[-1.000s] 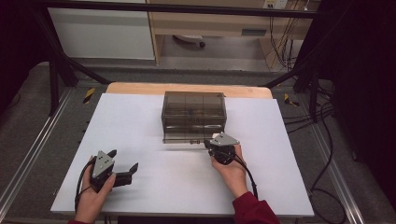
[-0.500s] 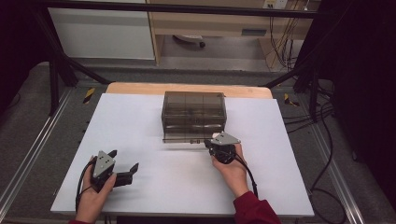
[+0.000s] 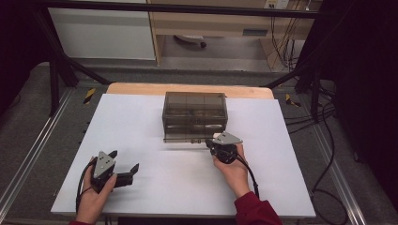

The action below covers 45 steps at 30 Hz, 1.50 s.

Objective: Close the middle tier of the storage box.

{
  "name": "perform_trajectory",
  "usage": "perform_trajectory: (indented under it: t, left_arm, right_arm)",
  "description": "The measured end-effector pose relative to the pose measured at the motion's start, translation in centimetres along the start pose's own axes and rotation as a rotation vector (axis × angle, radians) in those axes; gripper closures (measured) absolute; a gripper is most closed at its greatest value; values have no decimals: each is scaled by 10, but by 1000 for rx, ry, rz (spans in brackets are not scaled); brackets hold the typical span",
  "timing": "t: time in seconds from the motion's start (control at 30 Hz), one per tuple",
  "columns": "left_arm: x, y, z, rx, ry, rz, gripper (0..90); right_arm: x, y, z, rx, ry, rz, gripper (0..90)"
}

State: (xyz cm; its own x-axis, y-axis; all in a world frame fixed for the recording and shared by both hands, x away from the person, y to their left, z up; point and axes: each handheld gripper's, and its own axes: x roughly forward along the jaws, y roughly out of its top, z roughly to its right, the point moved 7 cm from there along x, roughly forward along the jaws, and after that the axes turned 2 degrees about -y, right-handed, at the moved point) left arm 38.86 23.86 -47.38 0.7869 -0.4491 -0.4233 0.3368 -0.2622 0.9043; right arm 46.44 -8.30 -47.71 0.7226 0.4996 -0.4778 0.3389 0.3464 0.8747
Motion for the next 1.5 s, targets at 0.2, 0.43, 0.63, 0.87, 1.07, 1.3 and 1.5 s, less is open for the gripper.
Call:
perform_trajectory:
  t: [0.2, 0.43, 0.63, 0.87, 1.07, 1.3, 1.5]
  left_arm:
    - [-1, 0, 0, 2, 0, 2, 53]
    - [-2, 1, -1, 3, 0, 8, 53]
    - [-2, 1, -1, 6, 0, 7, 53]
    - [-2, 1, 0, 5, -1, 9, 53]
    - [-2, 1, -1, 5, 0, 8, 53]
    - [-2, 1, -1, 4, 0, 7, 53]
    - [-2, 1, -1, 3, 0, 3, 53]
  right_arm:
    - [1, 0, -1, -2, -3, -1, 900]
    - [0, 0, 0, -4, -11, -1, 900]
    - [1, -1, -2, -33, -24, -6, 900]
    - [1, 0, -1, -29, -24, -7, 900]
    - [2, -1, -1, -24, -20, -9, 900]
    - [3, 0, 0, -20, -22, -7, 900]
    - [3, 1, 3, -14, -25, -4, 900]
